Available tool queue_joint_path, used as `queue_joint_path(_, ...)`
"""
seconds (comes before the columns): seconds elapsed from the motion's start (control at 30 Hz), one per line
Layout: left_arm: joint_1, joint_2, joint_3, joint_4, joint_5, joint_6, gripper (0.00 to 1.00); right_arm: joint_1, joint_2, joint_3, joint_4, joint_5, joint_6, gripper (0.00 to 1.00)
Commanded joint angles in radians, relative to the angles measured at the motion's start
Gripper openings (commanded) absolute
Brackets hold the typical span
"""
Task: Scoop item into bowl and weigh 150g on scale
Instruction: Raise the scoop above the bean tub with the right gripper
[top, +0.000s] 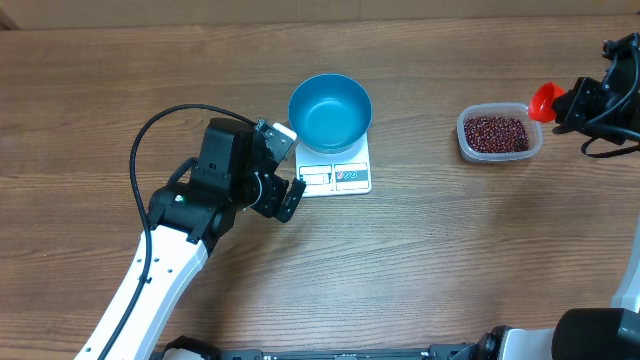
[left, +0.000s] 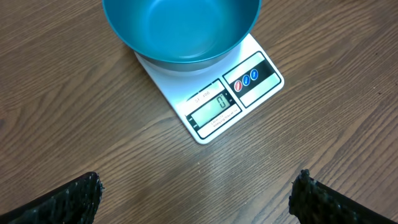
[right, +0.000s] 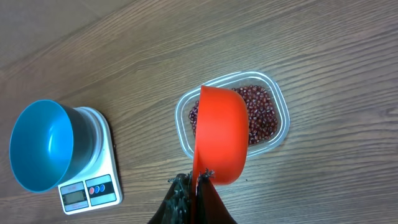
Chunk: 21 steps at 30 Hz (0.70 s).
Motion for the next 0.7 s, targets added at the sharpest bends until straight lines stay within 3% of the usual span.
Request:
queue_joint_path(0.0, 0.004, -0.008, -0.003, 0.001, 0.011, 0.022, 1.00, 0.005, 0.000, 0.030, 0.001, 0.000, -0.020, 0.04)
queue_joint_path(0.67, 0.004, -0.008, -0.003, 0.001, 0.011, 0.022, 1.00, 0.005, 0.000, 0.030, 0.002, -0.043, -0.044, 0.04)
